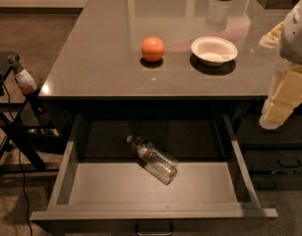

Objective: Pick water bottle from top drawer and place on counter

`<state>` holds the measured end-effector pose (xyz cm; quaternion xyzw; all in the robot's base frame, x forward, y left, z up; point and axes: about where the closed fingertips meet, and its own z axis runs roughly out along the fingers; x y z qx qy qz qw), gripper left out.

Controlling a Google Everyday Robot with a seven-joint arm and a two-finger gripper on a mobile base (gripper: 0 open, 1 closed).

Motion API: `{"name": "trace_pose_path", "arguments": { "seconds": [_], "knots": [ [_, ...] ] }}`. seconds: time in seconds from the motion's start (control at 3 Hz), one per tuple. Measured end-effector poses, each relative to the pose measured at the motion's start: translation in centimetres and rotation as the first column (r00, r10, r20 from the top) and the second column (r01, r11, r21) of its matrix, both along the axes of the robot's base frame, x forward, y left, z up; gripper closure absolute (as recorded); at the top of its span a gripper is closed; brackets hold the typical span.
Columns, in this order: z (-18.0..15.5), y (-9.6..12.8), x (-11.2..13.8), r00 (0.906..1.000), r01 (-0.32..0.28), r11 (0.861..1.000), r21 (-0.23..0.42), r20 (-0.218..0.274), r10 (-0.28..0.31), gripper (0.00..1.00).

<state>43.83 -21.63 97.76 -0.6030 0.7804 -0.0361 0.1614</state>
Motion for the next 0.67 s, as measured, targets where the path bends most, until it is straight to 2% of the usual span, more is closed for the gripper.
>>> {"name": "trace_pose_path", "arguments": {
  "seconds": [0.33,0.67],
  "knots": [
    [0.3,0.2,0.1,0.9998,0.007,1.0,0.008,0.017,-0.007,0.0],
    [-1.3,2.1,-0.4,0.9982,0.054,0.998,0.011,0.024,-0.054,0.0]
  ]
}}
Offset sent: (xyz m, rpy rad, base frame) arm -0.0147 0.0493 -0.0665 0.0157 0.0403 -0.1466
